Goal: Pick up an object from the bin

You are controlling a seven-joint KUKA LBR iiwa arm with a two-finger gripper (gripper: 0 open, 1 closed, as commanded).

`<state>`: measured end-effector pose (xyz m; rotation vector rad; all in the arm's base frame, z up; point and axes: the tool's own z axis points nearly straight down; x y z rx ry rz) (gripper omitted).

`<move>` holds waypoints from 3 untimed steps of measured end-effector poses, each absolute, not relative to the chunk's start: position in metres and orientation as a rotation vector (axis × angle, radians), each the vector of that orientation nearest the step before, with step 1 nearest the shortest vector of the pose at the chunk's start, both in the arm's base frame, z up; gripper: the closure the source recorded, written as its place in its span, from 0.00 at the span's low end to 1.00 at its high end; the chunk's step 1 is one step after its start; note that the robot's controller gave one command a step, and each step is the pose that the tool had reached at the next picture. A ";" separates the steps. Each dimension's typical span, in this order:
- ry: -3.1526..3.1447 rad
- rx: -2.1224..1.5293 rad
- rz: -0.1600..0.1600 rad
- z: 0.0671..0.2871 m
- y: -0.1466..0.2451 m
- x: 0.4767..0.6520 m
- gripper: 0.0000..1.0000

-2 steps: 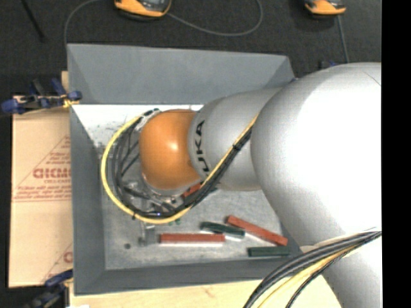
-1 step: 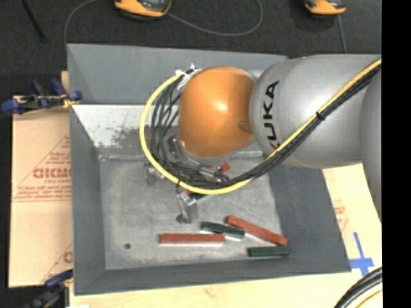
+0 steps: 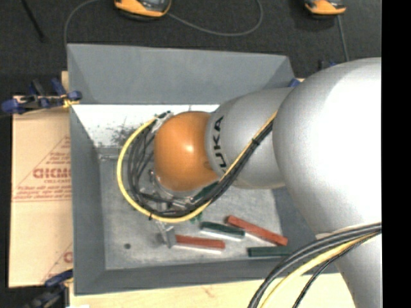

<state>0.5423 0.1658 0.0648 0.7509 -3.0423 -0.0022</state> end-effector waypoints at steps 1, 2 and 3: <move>-3.003 0.942 0.003 0.189 0.120 0.534 0.00; -2.831 1.347 -0.002 0.076 0.077 0.544 0.00; -2.537 1.850 -0.002 0.068 0.064 0.498 0.00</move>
Offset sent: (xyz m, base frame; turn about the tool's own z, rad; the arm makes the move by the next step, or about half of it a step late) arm -0.0110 -0.0438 0.1224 -0.1272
